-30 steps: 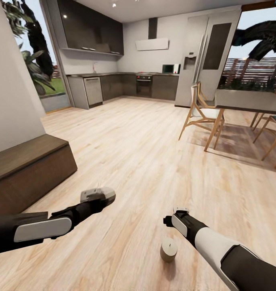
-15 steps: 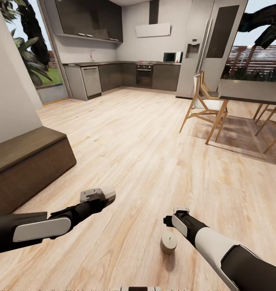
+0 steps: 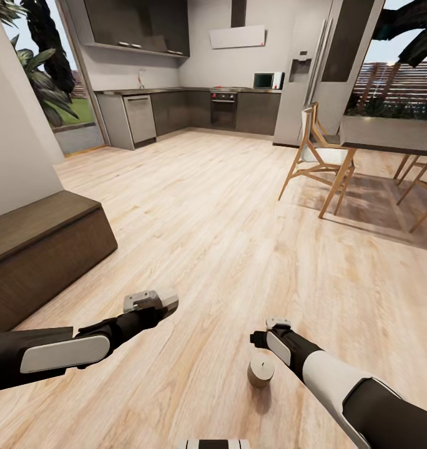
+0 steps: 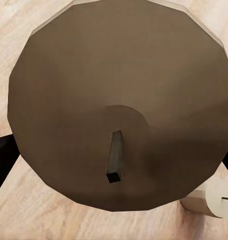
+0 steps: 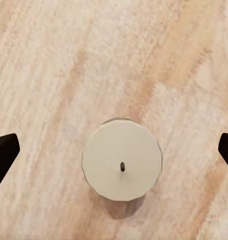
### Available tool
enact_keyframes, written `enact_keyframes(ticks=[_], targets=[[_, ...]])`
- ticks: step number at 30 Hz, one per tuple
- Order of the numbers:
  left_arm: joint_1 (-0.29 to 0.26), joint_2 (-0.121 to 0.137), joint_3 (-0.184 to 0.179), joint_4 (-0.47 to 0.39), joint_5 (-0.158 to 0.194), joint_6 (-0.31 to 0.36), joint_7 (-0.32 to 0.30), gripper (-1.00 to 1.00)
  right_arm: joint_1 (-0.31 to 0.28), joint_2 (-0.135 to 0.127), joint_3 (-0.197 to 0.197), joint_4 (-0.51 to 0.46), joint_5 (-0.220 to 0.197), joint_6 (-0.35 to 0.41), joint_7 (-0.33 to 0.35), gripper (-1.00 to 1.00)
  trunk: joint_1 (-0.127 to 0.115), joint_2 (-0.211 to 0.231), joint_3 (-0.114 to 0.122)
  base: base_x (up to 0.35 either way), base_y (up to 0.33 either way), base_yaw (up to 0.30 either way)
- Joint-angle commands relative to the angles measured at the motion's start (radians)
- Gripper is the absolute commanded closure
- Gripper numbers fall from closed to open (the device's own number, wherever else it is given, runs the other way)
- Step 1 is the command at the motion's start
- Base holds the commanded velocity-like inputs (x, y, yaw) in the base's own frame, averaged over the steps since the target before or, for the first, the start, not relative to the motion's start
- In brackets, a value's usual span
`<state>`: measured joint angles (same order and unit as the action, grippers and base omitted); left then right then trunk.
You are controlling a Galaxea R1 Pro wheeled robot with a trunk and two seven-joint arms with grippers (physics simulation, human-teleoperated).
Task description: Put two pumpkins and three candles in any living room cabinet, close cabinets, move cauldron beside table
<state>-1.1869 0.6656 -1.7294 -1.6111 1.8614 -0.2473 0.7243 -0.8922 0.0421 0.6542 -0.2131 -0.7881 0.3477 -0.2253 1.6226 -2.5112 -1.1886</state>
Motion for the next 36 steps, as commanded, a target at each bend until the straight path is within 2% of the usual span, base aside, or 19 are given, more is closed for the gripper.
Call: enact_keyframes(ticks=[1,16,36], targets=[[-0.002,0.000,-0.003,-0.001,0.005,-0.006,0.002,1.00,-0.001,-0.001,0.008,-0.002,-0.010,0.004,-0.007,-1.00,0.000,0.000,-0.001,0.000,0.000,0.000],[-0.002,0.001,-0.006,0.002,0.006,-0.006,0.001,1.00,-0.001,-0.001,0.007,0.000,-0.010,0.005,-0.006,-1.00,0.000,0.000,-0.001,0.080,0.000,0.000],[-0.002,0.000,-0.006,0.002,0.005,-0.006,0.004,1.00,-0.001,-0.002,0.007,0.001,-0.010,0.005,-0.005,-1.00,0.009,-0.005,-0.078,0.001,0.000,0.000]])
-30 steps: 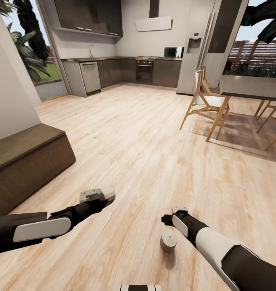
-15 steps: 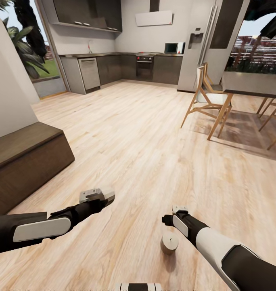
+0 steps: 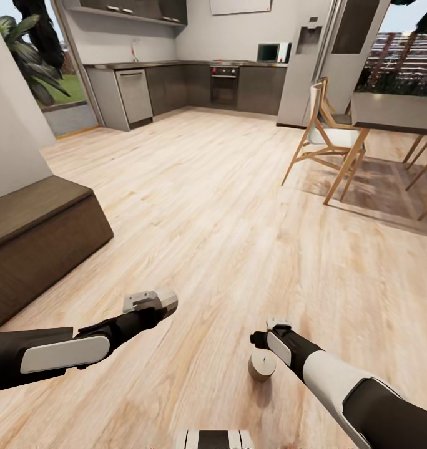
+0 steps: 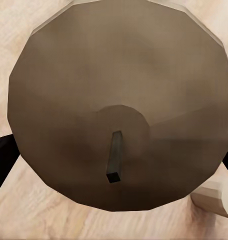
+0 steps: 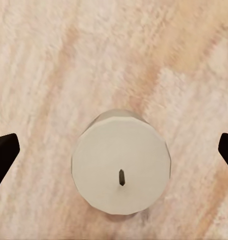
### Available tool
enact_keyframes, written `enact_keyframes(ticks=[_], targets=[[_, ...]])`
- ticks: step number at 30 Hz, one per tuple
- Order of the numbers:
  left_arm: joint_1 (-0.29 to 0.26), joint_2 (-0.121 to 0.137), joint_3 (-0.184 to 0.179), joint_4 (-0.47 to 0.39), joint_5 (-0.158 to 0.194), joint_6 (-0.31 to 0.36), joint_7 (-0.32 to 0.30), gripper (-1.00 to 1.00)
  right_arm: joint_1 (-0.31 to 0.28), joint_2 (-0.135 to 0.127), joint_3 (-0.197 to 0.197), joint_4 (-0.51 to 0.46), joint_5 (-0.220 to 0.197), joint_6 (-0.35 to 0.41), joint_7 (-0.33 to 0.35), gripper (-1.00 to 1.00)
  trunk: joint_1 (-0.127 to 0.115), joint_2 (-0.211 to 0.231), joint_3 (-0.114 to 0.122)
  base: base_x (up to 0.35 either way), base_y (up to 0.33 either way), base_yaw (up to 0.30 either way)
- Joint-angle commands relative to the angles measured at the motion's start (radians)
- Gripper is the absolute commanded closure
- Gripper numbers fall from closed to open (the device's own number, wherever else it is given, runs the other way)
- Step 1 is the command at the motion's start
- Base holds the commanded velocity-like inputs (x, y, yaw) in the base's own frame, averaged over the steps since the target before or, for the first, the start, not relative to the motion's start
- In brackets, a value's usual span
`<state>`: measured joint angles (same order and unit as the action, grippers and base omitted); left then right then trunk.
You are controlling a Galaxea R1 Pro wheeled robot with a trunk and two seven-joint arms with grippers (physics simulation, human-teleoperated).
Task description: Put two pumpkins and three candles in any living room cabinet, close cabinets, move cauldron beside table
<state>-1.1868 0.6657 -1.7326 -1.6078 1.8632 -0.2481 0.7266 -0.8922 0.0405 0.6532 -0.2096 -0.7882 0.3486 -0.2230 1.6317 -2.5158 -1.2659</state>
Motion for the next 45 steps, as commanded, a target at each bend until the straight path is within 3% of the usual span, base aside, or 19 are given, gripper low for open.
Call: enact_keyframes(ticks=[1,6,10,20,25,30,45], targets=[[-0.002,0.000,-0.002,-0.001,0.004,-0.006,0.002,1.00,-0.001,-0.001,0.008,-0.002,-0.009,0.004,-0.007,-1.00,0.000,-0.001,-0.005,0.000,0.000,0.000],[-0.002,0.000,-0.002,-0.001,0.004,-0.006,0.002,1.00,-0.001,-0.001,0.008,-0.002,-0.009,0.004,-0.007,-1.00,0.002,-0.002,-0.024,0.000,0.000,0.000],[-0.002,0.000,-0.003,-0.001,0.004,-0.005,0.001,1.00,-0.001,-0.001,0.008,-0.002,-0.009,0.004,-0.007,-1.00,0.002,-0.002,-0.024,0.000,0.000,0.000],[-0.002,0.000,-0.002,-0.001,0.005,-0.005,0.002,1.00,-0.001,-0.003,0.008,-0.002,-0.009,0.004,-0.007,-1.00,0.007,-0.004,-0.063,0.000,0.000,0.000],[-0.002,0.000,-0.002,-0.001,0.005,-0.005,0.002,1.00,-0.001,-0.004,0.008,-0.002,-0.009,0.004,-0.007,-1.00,0.007,-0.004,-0.063,0.000,0.000,0.000],[-0.002,0.000,-0.002,-0.001,0.005,-0.005,0.002,1.00,-0.001,-0.004,0.008,-0.002,-0.009,0.004,-0.007,-1.00,0.009,-0.005,-0.082,0.000,0.000,0.000],[-0.002,0.000,-0.013,0.001,0.004,-0.006,0.004,1.00,-0.001,-0.004,0.008,-0.002,-0.009,0.004,-0.007,-1.00,0.009,-0.005,-0.082,0.053,0.000,0.000]])
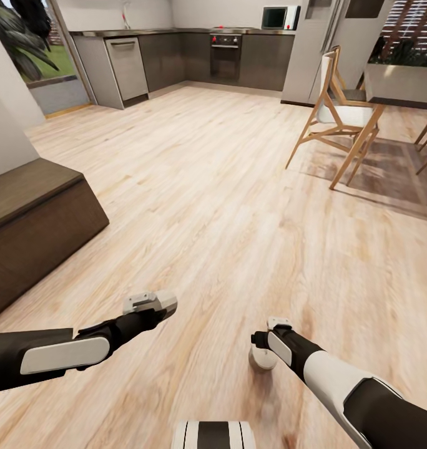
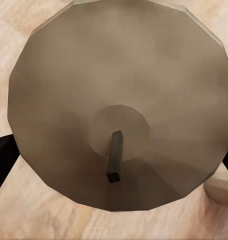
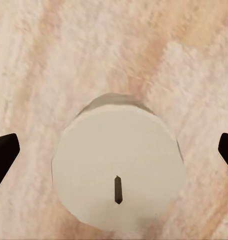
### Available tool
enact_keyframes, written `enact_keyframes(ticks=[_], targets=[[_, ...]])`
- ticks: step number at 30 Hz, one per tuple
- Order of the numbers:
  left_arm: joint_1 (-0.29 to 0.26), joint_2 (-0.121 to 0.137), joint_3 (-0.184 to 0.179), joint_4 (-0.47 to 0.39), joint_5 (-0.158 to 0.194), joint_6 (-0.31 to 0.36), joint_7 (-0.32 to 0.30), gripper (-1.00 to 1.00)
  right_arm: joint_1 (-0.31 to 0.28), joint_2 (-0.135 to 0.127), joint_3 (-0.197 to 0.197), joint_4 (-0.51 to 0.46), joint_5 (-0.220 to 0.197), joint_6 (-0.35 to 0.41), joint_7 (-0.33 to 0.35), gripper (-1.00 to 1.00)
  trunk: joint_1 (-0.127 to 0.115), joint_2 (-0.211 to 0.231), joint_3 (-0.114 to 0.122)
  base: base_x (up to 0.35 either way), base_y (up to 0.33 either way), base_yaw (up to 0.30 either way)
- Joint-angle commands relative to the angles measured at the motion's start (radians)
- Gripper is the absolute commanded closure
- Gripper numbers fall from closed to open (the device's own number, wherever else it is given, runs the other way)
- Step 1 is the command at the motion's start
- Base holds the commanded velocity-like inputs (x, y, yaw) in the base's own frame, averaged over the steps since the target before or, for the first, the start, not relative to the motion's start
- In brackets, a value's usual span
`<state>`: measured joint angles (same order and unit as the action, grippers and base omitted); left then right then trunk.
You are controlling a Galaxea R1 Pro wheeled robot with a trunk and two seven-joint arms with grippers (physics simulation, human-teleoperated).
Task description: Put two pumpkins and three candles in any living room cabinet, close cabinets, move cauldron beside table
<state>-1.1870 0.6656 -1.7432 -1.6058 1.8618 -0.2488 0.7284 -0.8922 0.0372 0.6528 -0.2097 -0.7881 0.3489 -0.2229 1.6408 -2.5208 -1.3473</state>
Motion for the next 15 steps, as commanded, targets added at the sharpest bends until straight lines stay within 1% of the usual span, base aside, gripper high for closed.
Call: enact_keyframes(ticks=[1,7,11,15], targets=[[-0.002,0.000,-0.003,-0.001,0.005,-0.006,0.002,1.00,-0.001,0.000,0.008,-0.002,-0.010,0.004,-0.007,-1.00,0.000,0.000,-0.001,0.099,0.000,0.000],[-0.002,0.000,-0.004,0.003,0.005,-0.006,0.002,1.00,-0.001,-0.001,0.008,-0.002,-0.010,0.004,-0.007,-1.00,0.000,0.000,-0.001,0.030,0.000,0.000],[-0.002,0.000,-0.005,0.004,0.005,-0.006,0.002,1.00,-0.001,-0.001,0.008,-0.002,-0.010,0.004,-0.007,-1.00,0.000,0.000,-0.001,0.176,0.000,0.000],[-0.002,0.001,-0.004,0.005,0.006,-0.006,0.003,1.00,-0.001,-0.002,0.008,-0.002,-0.010,0.004,-0.007,-1.00,0.000,0.000,-0.001,0.052,0.000,0.000]])
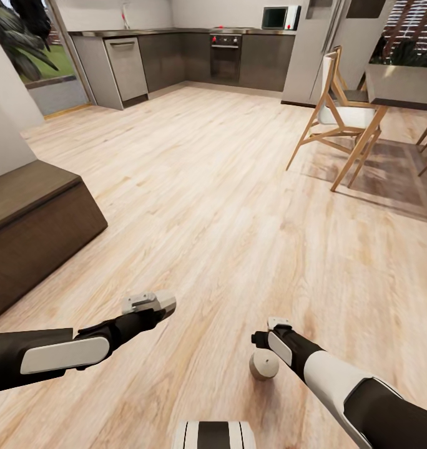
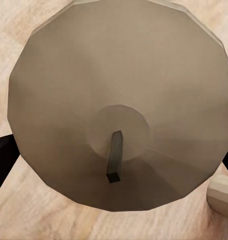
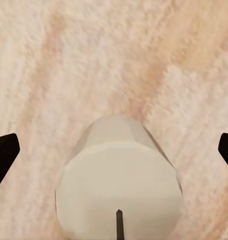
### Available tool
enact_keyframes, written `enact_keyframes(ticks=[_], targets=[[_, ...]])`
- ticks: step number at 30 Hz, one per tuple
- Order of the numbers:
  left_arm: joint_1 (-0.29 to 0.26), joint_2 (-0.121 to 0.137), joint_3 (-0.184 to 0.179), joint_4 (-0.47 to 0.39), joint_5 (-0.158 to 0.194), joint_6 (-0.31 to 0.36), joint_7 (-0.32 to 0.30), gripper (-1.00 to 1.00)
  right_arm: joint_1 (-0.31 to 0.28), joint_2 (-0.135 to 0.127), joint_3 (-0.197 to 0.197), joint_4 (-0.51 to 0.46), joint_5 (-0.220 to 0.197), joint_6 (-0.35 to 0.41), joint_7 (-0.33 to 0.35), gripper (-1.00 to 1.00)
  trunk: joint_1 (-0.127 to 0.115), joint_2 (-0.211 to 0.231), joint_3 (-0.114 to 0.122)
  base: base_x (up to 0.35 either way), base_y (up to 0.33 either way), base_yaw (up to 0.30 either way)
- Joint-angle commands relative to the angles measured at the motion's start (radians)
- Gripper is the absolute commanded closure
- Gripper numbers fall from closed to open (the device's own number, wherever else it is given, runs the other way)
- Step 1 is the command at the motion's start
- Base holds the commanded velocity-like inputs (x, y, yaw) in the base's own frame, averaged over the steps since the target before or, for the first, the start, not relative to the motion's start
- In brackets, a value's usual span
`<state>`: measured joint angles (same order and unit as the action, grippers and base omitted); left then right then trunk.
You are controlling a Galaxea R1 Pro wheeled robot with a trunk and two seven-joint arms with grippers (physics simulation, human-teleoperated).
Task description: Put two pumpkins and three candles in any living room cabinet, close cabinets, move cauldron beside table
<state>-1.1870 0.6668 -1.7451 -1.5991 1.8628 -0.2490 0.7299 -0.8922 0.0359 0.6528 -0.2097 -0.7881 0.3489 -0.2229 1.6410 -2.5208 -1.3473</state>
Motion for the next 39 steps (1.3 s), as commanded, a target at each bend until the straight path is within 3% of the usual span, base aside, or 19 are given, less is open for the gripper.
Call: enact_keyframes(ticks=[1,6,16,22,27,39], targets=[[-0.002,0.001,-0.002,-0.001,0.005,-0.006,0.002,1.00,-0.001,-0.001,0.008,-0.002,-0.010,0.004,-0.007,-1.00,0.000,0.000,-0.001,0.018,0.000,0.000],[-0.002,0.000,-0.002,-0.001,0.005,-0.006,0.002,1.00,-0.001,0.000,0.008,-0.002,-0.010,0.004,-0.007,-1.00,0.000,0.000,-0.001,0.007,0.000,0.000],[-0.002,0.000,-0.002,-0.001,0.004,-0.006,0.002,1.00,-0.001,-0.001,0.008,-0.002,-0.010,0.004,-0.007,-1.00,0.004,-0.003,-0.039,0.000,0.000,0.000],[-0.002,0.000,-0.002,-0.001,0.004,-0.006,0.002,1.00,-0.001,0.000,0.008,-0.002,-0.010,0.004,-0.007,-1.00,0.004,-0.003,-0.039,0.000,0.000,0.000],[-0.002,0.000,-0.002,-0.001,0.004,-0.006,0.002,1.00,-0.001,0.000,0.008,-0.002,-0.010,0.004,-0.007,-1.00,0.007,-0.004,-0.059,0.000,0.000,0.000],[-0.002,0.000,-0.002,-0.001,0.005,-0.006,0.002,1.00,-0.001,0.000,0.008,-0.002,-0.010,0.004,-0.007,-1.00,0.007,-0.004,-0.059,0.000,0.000,0.000]])
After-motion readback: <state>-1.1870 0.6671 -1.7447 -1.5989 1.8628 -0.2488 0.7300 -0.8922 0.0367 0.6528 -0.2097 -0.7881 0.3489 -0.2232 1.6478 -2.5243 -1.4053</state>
